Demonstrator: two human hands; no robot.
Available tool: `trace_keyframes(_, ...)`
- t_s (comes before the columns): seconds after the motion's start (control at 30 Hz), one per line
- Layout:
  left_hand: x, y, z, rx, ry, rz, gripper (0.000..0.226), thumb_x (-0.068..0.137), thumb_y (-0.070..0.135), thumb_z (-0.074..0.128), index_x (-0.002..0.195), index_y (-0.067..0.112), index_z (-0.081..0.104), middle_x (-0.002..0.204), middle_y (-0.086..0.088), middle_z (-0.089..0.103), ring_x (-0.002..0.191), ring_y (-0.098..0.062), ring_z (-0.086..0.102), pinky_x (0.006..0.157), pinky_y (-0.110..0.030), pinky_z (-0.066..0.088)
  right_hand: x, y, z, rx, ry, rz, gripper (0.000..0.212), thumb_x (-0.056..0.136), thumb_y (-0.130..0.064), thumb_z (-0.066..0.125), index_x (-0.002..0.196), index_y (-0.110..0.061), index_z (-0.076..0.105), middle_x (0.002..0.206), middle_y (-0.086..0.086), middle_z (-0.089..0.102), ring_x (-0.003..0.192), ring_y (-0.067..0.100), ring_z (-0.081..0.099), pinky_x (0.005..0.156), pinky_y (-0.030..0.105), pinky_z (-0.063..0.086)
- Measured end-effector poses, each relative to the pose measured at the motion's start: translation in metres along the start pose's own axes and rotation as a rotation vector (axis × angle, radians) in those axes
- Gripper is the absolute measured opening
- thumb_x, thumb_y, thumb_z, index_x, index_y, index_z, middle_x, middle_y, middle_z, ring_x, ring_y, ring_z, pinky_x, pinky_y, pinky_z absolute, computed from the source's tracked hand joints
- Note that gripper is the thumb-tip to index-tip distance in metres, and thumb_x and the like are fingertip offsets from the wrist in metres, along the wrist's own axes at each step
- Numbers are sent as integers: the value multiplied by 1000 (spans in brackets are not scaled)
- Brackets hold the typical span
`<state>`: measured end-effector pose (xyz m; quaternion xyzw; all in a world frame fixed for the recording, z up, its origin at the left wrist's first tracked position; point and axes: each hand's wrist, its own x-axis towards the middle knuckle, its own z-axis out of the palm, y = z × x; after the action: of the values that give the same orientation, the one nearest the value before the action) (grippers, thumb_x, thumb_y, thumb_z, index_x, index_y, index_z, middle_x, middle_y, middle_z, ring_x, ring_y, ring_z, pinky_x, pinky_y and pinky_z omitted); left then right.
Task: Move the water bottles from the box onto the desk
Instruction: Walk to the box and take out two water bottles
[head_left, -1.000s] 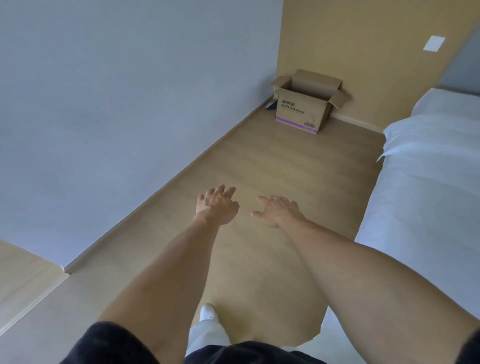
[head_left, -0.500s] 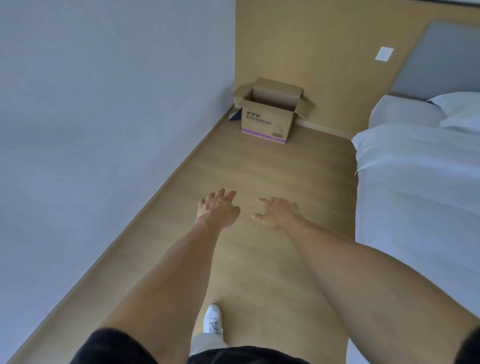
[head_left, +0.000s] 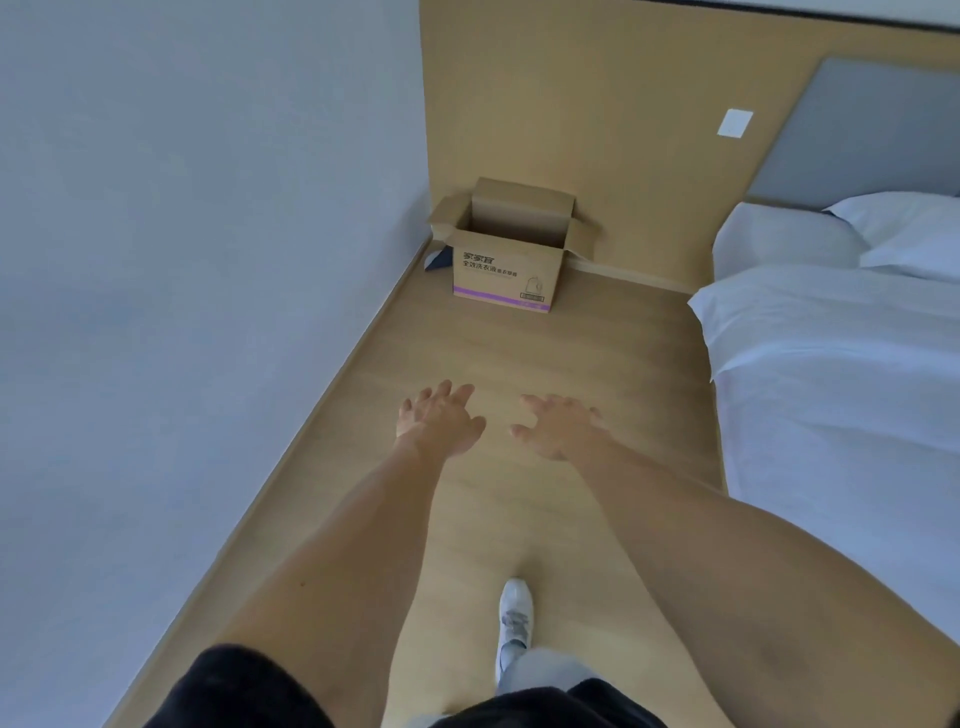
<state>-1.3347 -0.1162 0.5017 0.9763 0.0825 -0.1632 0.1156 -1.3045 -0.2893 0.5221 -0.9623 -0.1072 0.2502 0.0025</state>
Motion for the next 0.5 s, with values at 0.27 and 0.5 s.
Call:
trace_keyframes(0.27, 133, 10, -32, 34, -18, 12, 62, 99, 52, 42, 157, 34, 25, 165, 0, 23, 149, -27, 26, 117, -46, 24, 127, 17, -41, 67, -29, 12, 65, 98, -61, 36, 157, -38, 19, 164, 1, 23, 150, 25, 21, 118, 49, 18)
trace_keyframes(0.5, 264, 38, -84, 54, -42, 9, 62, 99, 52, 41, 157, 35, 24, 163, -1, 26, 148, -27, 26, 117, -46, 24, 251, 39, -108, 76, -50, -13, 64, 98, -62, 35, 156, -39, 20, 161, 3, 27, 147, 27, 26, 117, 49, 23)
